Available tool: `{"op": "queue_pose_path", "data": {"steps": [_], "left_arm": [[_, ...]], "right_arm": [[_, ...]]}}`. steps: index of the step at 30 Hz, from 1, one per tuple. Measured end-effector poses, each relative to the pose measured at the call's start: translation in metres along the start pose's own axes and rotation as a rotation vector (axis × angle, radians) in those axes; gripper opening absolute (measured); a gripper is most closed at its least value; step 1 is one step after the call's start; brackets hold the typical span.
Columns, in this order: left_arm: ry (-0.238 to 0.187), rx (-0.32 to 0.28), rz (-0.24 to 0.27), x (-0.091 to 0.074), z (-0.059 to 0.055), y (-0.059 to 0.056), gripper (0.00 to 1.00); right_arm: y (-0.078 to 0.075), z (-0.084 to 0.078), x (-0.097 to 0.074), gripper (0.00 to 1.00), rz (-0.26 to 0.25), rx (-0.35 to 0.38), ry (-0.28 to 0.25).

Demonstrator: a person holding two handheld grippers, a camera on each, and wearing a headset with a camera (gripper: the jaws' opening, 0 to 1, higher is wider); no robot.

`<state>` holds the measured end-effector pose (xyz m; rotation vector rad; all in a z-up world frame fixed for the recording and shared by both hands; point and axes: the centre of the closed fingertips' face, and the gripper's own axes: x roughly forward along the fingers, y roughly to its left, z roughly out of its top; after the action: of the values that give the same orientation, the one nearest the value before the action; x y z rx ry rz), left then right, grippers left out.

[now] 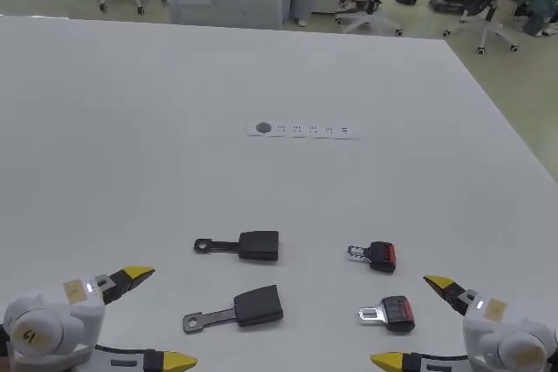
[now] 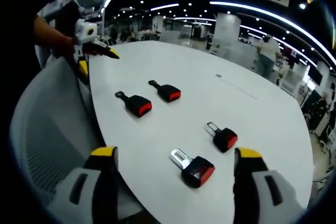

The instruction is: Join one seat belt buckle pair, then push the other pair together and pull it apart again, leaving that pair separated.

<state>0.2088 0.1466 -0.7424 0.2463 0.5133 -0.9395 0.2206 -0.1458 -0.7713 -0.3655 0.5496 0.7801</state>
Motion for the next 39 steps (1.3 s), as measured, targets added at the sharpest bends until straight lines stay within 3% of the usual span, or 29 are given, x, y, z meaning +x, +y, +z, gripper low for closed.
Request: {"op": "queue_pose_path", "data": {"steps": [20,39], "left_arm": [[0.035,0.013,-0.021,0.017,-0.004,-0.003,0.88],[0.080,0.018,-0.060,0.046,-0.008,-0.003,0.87]], "right_arm": [[-0.012,-0.010,0.003,0.92,0.040,-0.022,0.030],[-0.026,-0.025,0.013,0.90,0.117,-0.040,0.083]]}}
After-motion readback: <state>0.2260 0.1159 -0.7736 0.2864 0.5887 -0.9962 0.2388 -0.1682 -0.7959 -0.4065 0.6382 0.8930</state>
